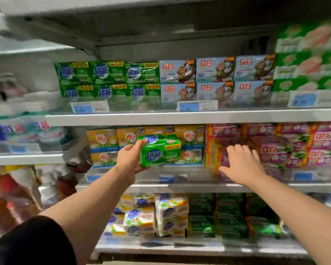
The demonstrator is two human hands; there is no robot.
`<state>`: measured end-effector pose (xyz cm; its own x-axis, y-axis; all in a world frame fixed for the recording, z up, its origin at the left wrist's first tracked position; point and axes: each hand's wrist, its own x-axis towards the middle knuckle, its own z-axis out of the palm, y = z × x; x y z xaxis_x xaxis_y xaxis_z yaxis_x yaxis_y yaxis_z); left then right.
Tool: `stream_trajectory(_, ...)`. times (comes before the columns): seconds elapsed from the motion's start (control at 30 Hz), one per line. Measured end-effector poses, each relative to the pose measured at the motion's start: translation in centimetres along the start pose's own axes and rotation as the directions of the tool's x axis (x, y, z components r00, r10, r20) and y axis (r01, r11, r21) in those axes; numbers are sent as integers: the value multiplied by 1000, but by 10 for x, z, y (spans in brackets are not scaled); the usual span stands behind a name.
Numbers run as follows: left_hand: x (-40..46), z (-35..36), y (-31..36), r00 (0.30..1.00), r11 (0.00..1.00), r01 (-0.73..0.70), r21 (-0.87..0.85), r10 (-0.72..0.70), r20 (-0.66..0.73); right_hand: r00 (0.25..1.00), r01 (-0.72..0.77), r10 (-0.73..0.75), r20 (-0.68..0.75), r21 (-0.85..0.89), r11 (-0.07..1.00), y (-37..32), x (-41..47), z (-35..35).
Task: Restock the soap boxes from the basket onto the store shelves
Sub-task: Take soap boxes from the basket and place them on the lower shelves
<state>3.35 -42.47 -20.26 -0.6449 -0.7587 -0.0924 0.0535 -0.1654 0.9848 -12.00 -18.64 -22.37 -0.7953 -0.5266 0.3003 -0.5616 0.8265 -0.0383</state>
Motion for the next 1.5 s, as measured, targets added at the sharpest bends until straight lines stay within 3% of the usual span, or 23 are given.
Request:
stream_trajectory(0.1,5,1,-6,999,999,40,30,-41,19,1000,22,-23,-9,-61,998,0,-2,0)
stream_trajectory(0.17,2,1,-10,991,997,63,46,-68,112,965,139,-143,-218,-34,990,2,-4,-2)
stream_trajectory(0.2,-3,2,-8,982,996,64,58,-73,175,883,253,-245,-400,-34,967,1,-4,-5)
stream_trajectory(0.27,-16,6,4,962,996,50,77,-69,263,577,436,-387,-719,-129,891,-7,-3,-26)
stream_trajectory(0.3,-18,8,15,956,996,37,82,-59,286,479,477,-409,-776,-161,864,-13,1,-41)
stream_trajectory(0.33,-20,9,29,952,998,16,65,-35,304,433,497,-410,-802,-166,851,-20,7,-57)
stream_trajectory(0.37,-18,10,45,949,1000,-14,27,5,316,435,497,-400,-807,-155,854,-27,16,-73)
stream_trajectory(0.4,-15,10,61,948,999,-46,-3,44,315,482,487,-379,-790,-118,866,-32,26,-84)
stream_trajectory(0.53,-8,14,139,962,972,-211,-100,225,152,749,404,-201,-631,194,894,-47,53,-94)
stream_trajectory(0.6,-4,16,172,957,958,-278,-71,283,67,817,304,-190,-544,127,944,-50,54,-88)
stream_trajectory(0.67,15,17,191,953,953,-302,29,303,-31,836,278,-240,-493,4,961,-49,55,-83)
stream_trajectory(0.73,35,15,197,946,936,-268,229,300,-121,830,292,-254,-496,-2,956,-47,56,-83)
stream_trajectory(0.87,58,11,195,988,878,-114,464,147,-37,833,298,-264,-487,-8,954,-45,59,-83)
stream_trajectory(0.97,62,10,195,997,741,-78,667,77,30,835,302,-261,-485,7,953,-42,58,-81)
stream_trajectory(1.03,55,18,195,986,616,-98,782,166,-8,829,331,-286,-481,10,944,-40,59,-82)
stream_trajectory(1.07,48,23,192,952,544,-113,832,298,-66,828,361,-306,-469,29,932,-38,58,-82)
stream_trajectory(1.1,37,31,188,875,503,-147,852,468,-125,828,395,-326,-456,61,917,-34,56,-83)
stream_trajectory(1.17,9,54,170,655,492,-331,805,734,-179,841,433,-357,-407,110,895,-15,43,-86)
stream_trajectory(1.2,-6,69,156,566,461,-458,761,811,-150,835,440,-370,-408,90,894,-1,33,-86)
stream_trajectory(1.27,-39,109,121,485,377,-667,642,875,-10,843,399,-346,-413,48,916,39,9,-88)
stream_trajectory(1.4,-118,212,53,506,408,-861,304,747,431,930,164,-156,-333,-4,986,146,-60,-108)
stream_trajectory(1.5,-190,288,14,418,465,-876,127,604,679,960,-88,73,-269,-43,995,233,-141,-138)
